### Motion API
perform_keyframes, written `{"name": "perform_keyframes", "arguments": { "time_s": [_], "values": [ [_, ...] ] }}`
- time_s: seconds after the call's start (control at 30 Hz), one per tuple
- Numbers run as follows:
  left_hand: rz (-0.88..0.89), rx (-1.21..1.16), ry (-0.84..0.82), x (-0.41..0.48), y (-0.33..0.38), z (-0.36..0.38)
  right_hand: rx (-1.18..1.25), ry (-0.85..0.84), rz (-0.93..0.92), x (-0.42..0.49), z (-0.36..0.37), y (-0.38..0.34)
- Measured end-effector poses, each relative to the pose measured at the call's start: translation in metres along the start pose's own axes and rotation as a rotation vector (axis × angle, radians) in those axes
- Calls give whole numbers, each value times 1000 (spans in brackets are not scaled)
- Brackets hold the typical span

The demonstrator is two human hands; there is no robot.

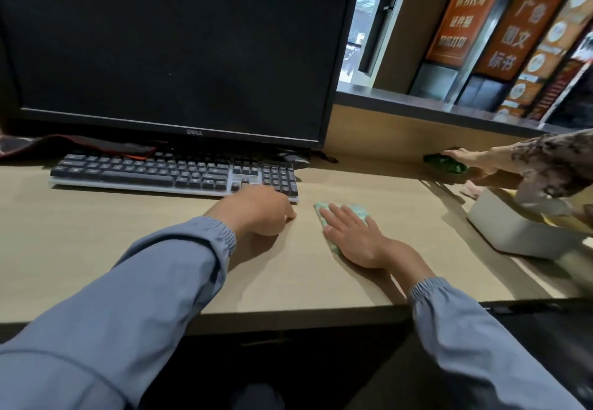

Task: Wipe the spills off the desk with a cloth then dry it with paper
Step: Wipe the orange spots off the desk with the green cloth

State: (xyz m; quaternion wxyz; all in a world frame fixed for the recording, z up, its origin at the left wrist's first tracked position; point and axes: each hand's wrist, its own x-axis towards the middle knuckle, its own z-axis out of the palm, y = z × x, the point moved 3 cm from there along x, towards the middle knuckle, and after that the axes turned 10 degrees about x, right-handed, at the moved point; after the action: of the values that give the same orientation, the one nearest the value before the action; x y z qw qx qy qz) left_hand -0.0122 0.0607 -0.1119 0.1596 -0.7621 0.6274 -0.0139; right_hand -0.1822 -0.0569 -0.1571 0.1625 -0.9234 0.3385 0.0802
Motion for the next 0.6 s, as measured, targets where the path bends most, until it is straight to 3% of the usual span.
{"name": "perform_keyframes", "arguments": {
  "time_s": [0.2, 0.6],
  "values": [
    [-76, -261, 112, -17, -9, 9, 5, 2, 0, -65, 28, -11],
    [-153, -178, 56, -23, -38, 22, 42, -13, -23, -36, 22, -26]
  ]
}}
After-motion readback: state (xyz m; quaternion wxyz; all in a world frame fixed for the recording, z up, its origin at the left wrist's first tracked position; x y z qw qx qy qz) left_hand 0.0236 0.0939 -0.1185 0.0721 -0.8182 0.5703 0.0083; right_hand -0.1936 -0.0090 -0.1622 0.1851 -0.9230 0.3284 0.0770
